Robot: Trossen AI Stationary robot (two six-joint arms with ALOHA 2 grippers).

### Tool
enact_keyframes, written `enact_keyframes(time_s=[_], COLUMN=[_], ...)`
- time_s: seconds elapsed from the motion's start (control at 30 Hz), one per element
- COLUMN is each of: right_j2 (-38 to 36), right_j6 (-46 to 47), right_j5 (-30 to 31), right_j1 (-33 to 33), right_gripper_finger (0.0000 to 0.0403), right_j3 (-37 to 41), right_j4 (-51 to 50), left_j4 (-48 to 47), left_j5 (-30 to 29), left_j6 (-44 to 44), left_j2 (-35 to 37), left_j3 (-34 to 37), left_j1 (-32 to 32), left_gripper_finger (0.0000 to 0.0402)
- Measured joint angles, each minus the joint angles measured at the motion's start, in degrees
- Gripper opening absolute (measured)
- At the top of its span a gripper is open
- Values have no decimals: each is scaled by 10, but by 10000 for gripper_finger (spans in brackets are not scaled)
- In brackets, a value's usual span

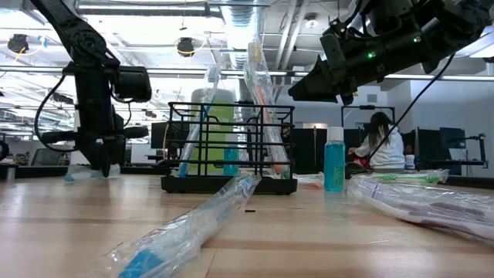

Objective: Pick & Place toothbrushing station
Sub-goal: Put the top blue toothbrush into the wire organizer

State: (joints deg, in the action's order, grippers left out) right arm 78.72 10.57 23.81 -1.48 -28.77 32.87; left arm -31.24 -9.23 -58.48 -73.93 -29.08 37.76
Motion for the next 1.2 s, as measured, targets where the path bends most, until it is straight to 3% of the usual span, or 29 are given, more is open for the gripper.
enact_keyframes(time_s=[0.27, 0.63, 0.87, 1.2], right_j2=[0, 0, 0, 0], right_j6=[1, 16, 17, 16], right_j5=[0, -15, -50, -112], right_j1=[0, 0, 0, 0], right_gripper_finger=[118, 118, 118, 118], right_j3=[0, 0, 0, -11], right_j4=[-9, -1, 43, 126], left_j4=[18, 54, 164, 345], left_j5=[-21, -105, -136, -137], left_j6=[37, 106, 190, 313], left_j2=[24, 200, 270, 254], left_j3=[0, 0, 0, -1], left_j1=[-34, -157, -256, -352], left_gripper_finger=[5, 6, 5, 4])
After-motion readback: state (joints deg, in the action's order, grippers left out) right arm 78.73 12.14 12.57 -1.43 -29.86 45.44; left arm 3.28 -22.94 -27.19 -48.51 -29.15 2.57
